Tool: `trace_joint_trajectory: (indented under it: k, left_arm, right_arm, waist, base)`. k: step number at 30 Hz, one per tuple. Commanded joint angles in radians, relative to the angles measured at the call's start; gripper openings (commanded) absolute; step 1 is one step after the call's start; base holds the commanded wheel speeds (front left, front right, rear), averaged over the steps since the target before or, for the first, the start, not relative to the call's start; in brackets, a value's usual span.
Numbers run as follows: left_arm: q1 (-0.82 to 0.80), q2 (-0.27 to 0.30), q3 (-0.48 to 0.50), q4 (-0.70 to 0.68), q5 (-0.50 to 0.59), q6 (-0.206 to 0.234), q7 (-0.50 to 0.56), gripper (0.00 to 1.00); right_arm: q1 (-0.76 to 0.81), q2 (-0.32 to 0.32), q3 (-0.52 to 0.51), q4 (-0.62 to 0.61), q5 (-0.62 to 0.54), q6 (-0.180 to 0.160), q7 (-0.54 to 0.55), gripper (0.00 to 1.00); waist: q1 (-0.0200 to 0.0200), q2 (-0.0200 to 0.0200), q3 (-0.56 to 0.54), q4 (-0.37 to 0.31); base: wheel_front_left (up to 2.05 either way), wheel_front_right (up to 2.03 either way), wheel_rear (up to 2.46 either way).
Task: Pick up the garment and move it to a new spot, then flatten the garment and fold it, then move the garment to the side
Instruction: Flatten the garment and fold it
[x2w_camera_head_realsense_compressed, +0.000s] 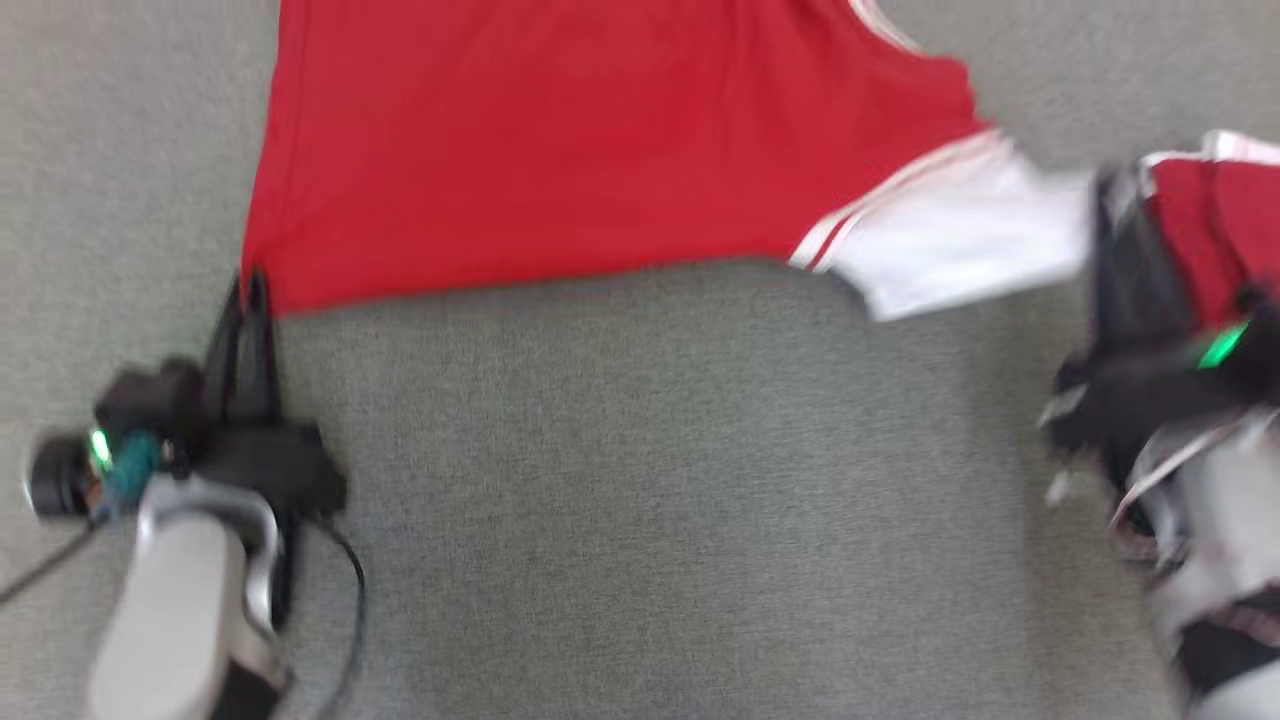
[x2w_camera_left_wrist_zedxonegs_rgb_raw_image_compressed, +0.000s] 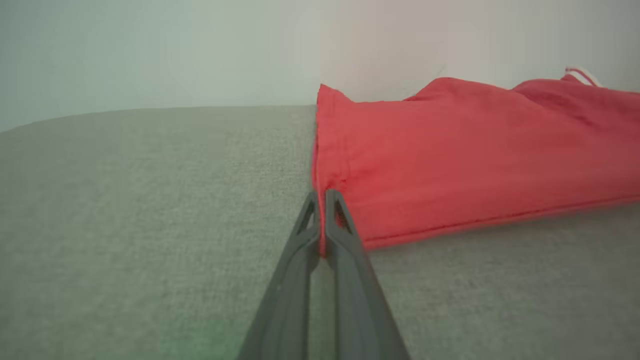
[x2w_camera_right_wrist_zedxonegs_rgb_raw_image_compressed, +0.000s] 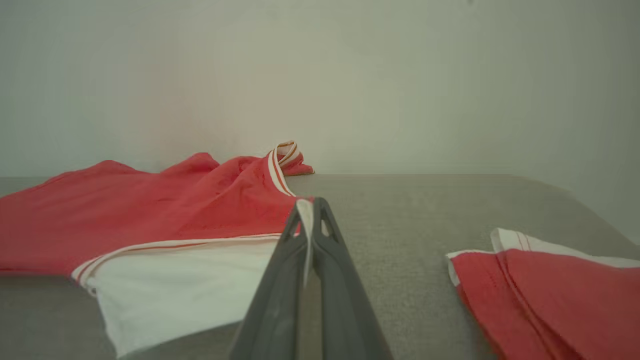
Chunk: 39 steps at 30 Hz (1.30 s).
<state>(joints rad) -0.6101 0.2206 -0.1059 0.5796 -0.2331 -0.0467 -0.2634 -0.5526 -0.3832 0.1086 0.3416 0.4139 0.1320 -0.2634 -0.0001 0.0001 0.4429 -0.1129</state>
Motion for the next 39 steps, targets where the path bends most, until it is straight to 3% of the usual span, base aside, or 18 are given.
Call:
trace_joint_trajectory:
  k: [1, 8, 21, 29, 39]
  left_arm:
    - [0.068, -0.024, 0.022, 0.008, -0.006, 0.002, 0.000, 0.00]
    - [0.303, -0.122, 0.123, 0.040, 0.018, -0.028, 0.001, 0.00]
    - [0.614, -0.164, 0.241, 0.060, 0.018, -0.046, 0.001, 0.00]
    - [0.704, -0.167, 0.222, 0.046, -0.040, -0.040, -0.002, 0.00]
    - [0.646, -0.168, 0.197, -0.086, -0.031, -0.029, -0.002, 0.00]
  right_arm:
    - [0.048, 0.012, 0.012, 0.000, -0.012, -0.003, -0.001, 0.00]
    - [0.294, 0.053, 0.021, 0.086, -0.035, -0.003, -0.001, 0.00]
    - [0.600, 0.126, -0.032, 0.151, -0.129, -0.003, -0.001, 0.00]
    - [0.699, 0.155, -0.037, 0.117, -0.151, -0.003, -0.001, 0.00]
    - [0.635, 0.158, -0.045, -0.032, -0.161, -0.003, -0.001, 0.00]
  waist:
    - [0.0001, -0.0001, -0.061, -0.011]
    - [0.0001, -0.0001, -0.226, -0.009]
    - [0.0001, -0.0001, -0.455, 0.015]
    - [0.0001, -0.0001, -0.500, 0.024]
    - [0.0001, -0.0001, -0.454, 0.029]
  base:
    - [0.00, 0.00, 0.00]
    - [0.00, 0.00, 0.00]
    - [0.00, 0.00, 0.00]
    - [0.00, 0.00, 0.00]
    - [0.00, 0.00, 0.00]
